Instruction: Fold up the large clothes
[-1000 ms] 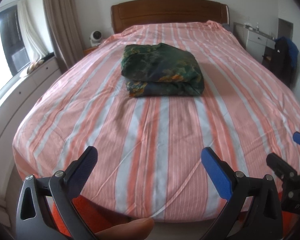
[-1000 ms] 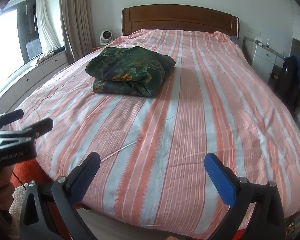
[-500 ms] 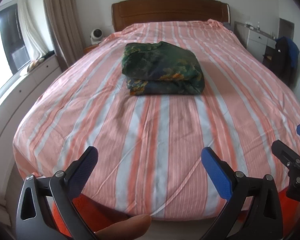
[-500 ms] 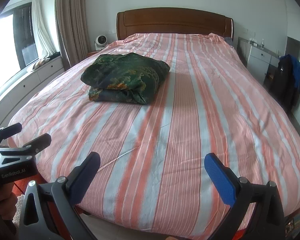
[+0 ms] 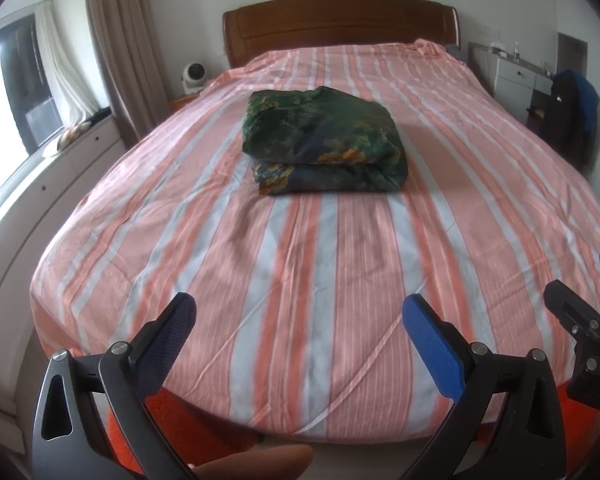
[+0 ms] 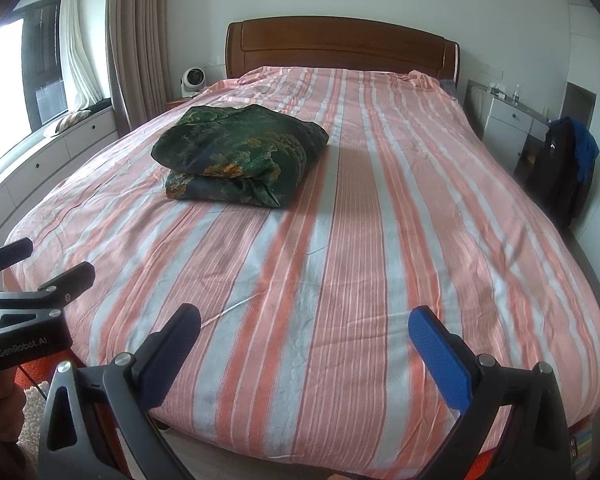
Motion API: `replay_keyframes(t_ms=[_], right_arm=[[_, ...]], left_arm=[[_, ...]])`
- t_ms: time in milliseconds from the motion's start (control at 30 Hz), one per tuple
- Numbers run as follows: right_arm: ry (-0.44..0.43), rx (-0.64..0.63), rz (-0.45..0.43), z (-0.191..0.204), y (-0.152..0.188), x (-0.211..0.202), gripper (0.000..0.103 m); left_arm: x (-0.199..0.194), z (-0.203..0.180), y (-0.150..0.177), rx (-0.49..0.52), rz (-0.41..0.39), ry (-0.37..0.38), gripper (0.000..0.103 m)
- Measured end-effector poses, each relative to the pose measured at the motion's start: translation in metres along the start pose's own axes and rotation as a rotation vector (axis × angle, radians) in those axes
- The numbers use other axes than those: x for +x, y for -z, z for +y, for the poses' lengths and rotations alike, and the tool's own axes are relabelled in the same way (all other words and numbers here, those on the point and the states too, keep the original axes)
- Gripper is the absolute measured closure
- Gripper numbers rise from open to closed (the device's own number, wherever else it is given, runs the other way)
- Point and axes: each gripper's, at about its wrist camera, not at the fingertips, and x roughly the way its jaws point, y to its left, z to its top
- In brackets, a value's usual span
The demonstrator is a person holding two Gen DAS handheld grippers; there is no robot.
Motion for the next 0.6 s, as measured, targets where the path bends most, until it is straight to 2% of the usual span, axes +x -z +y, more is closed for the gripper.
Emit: replay_keyframes(t_ms=[333, 600], right_arm=[[0.008, -0.002, -0.003, -0.0006, -0.0009, -0.0024, 0.001], [0.009, 0.002, 0.001, -0.0018, -0.0005, -0.0007, 0.001]], left_arm=[[-0.0005, -0.0049, -0.0018, 0.001, -0.005, 0.008, 0.0], [-0.0073, -0.0064, -0.0008, -0.001, -0.049, -0.014, 0.0]])
